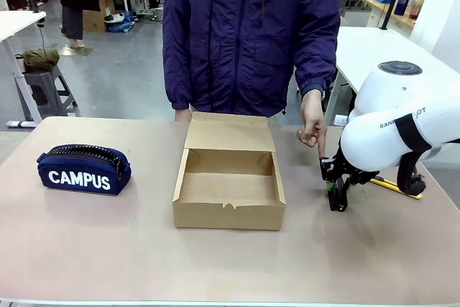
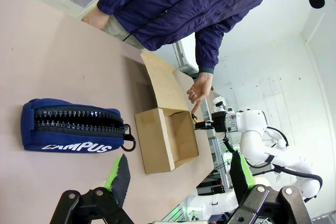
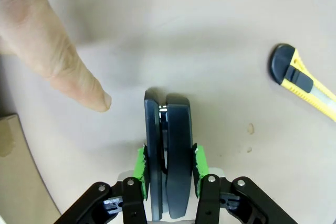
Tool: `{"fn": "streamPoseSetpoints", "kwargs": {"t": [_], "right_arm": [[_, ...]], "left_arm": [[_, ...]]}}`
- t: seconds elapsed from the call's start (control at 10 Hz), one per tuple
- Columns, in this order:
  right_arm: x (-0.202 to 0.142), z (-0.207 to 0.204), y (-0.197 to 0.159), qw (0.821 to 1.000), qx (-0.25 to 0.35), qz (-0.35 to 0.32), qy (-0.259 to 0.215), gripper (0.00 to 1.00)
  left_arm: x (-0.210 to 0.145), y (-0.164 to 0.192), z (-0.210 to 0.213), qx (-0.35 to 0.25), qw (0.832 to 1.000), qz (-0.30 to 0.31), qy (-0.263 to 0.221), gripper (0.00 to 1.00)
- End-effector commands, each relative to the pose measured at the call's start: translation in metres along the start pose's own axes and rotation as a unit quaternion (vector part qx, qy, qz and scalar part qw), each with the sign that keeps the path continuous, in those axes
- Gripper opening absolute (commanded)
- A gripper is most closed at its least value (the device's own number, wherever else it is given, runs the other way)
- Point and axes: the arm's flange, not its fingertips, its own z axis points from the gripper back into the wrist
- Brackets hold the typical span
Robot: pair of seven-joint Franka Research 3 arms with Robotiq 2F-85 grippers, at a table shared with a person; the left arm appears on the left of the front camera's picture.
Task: Pack the item into the box.
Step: Pick up the item indicated by the person and place it inside the Mailer Box.
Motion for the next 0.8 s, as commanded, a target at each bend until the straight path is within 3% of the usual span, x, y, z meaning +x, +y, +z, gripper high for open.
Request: {"fn": "streamPoseSetpoints", "kwargs": {"t": [0.0, 0.3, 0.7], "right_arm": [[0.002, -0.003, -0.005, 1.000, -0.017, -0.012, 0.012, 0.00], [0.000, -0.013, -0.007, 1.000, -0.014, -0.015, 0.013, 0.00], [-0.016, 0.042, -0.038, 0.997, 0.007, 0.064, 0.049, 0.00]], "left_arm": [[0.000, 0.000, -0.001, -0.012, 1.000, -0.011, -0.009, 1.00], [0.000, 0.000, -0.001, -0.012, 1.000, -0.011, -0.009, 1.00], [0.000, 0.000, -0.001, -0.012, 1.000, -0.011, -0.009, 1.00]]}}
